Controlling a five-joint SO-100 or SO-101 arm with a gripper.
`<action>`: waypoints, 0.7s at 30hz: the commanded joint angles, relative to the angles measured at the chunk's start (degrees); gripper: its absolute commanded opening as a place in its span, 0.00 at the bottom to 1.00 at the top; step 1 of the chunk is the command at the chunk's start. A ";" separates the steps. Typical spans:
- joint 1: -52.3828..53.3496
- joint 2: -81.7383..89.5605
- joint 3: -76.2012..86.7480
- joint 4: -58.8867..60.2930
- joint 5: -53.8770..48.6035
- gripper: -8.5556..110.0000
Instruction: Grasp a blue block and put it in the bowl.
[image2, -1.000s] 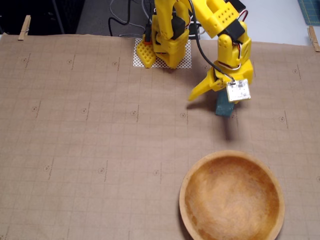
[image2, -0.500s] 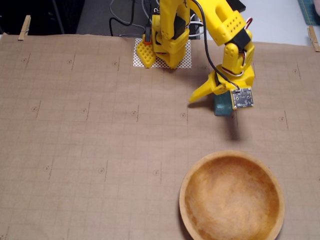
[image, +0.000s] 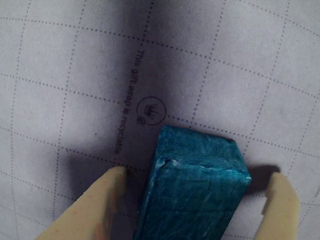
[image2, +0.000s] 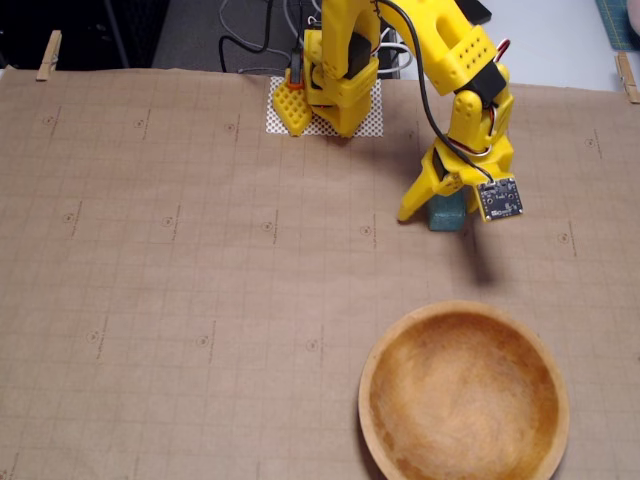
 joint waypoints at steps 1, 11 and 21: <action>0.44 0.79 -2.72 -0.18 0.18 0.26; 0.62 1.32 -2.81 -0.09 -0.26 0.17; 0.70 1.49 -2.81 0.00 -0.35 0.06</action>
